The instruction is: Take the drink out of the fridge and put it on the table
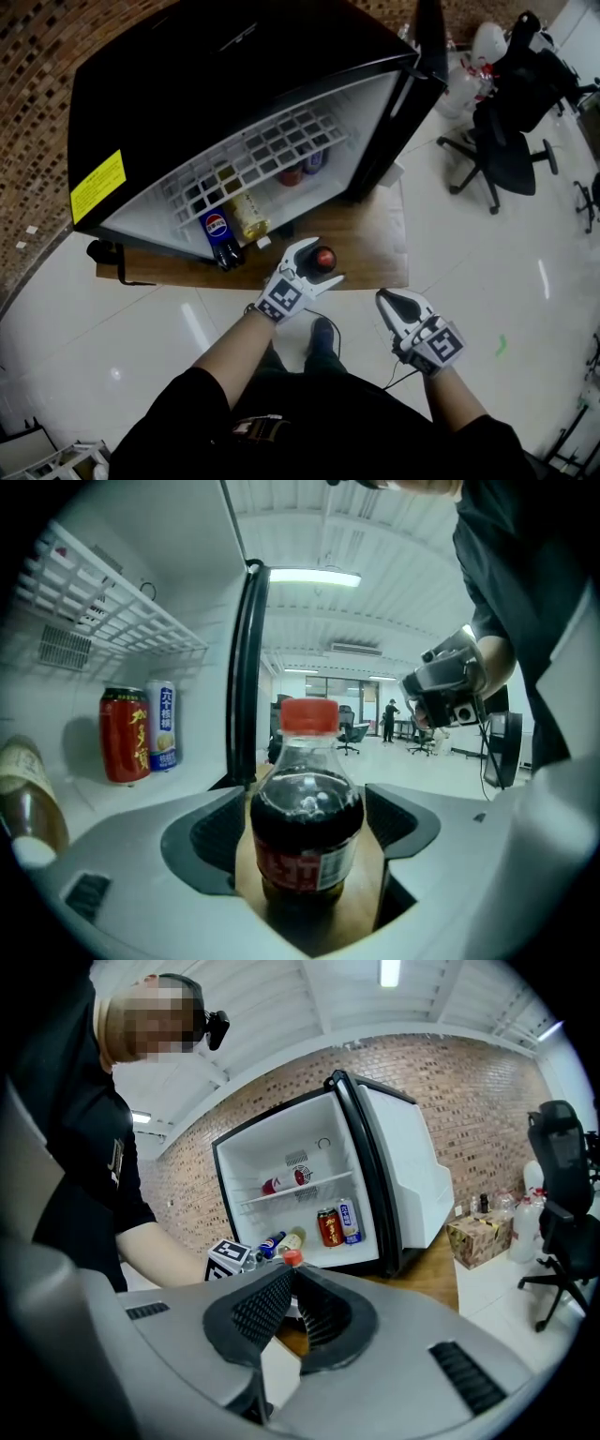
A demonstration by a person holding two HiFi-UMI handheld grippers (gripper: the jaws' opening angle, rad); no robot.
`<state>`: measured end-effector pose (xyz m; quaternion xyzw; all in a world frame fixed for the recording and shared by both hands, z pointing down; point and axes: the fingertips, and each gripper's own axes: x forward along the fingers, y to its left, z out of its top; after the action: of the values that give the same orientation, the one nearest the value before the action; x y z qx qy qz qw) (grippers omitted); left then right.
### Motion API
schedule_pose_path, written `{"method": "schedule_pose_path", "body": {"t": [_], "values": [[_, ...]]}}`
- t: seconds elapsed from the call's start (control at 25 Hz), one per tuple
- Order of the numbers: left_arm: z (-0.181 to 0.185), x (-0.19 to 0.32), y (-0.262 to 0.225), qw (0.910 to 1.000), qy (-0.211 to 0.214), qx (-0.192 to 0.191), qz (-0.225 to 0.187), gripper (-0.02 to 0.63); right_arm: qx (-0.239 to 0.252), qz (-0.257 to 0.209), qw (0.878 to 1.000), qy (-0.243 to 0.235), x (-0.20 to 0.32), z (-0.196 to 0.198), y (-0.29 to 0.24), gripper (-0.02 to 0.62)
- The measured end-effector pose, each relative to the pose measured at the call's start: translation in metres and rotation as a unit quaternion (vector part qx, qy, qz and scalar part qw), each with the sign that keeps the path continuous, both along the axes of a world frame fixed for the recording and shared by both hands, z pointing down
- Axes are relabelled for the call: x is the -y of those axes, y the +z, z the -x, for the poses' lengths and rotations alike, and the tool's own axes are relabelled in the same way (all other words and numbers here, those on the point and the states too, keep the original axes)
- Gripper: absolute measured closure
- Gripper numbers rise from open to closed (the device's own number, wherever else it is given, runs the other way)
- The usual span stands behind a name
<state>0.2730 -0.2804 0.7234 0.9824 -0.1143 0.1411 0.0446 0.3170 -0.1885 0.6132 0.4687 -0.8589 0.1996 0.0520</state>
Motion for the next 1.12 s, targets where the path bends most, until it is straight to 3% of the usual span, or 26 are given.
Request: {"method": "schedule_pose_path", "body": {"t": [0.12,0.2,0.24,0.28,0.4,0.52,0.72,0.88,1.12], "values": [[0.024,-0.018,-0.01,0.9983,-0.037,-0.001,0.045,0.217,0.009,-0.003,1.0,0.004,-0.005,-0.003,-0.011,0.557],[0.046,-0.049,-0.028,0.9952,-0.049,-0.014,0.083,0.291,0.012,-0.007,1.0,0.0,-0.012,-0.003,-0.023,0.557],[0.06,-0.064,-0.041,0.9934,-0.055,-0.024,0.098,0.397,0.016,-0.01,1.0,-0.006,-0.014,-0.003,-0.029,0.557],[0.074,-0.075,-0.053,0.9916,-0.065,-0.032,0.107,0.434,0.02,-0.015,1.0,-0.014,-0.014,-0.001,-0.034,0.557],[0.121,-0.092,-0.082,0.9857,-0.113,-0.047,0.116,0.484,0.019,-0.029,0.999,-0.042,-0.014,0.004,-0.043,0.557],[0.166,-0.102,-0.125,0.9802,-0.14,-0.082,0.114,0.58,0.011,-0.04,0.998,-0.054,-0.022,0.025,-0.052,0.557],[0.261,-0.132,-0.186,0.9806,-0.125,-0.12,0.091,0.604,0.009,-0.061,0.996,-0.067,-0.061,0.118,-0.08,0.557],[0.358,-0.153,-0.203,0.976,-0.111,-0.149,0.114,0.604,-0.013,-0.079,0.995,-0.059,-0.092,0.213,-0.093,0.558],[0.485,-0.208,-0.226,0.9804,-0.061,-0.134,0.131,0.604,0.036,-0.036,0.998,-0.041,-0.147,0.352,-0.115,0.575]]}}
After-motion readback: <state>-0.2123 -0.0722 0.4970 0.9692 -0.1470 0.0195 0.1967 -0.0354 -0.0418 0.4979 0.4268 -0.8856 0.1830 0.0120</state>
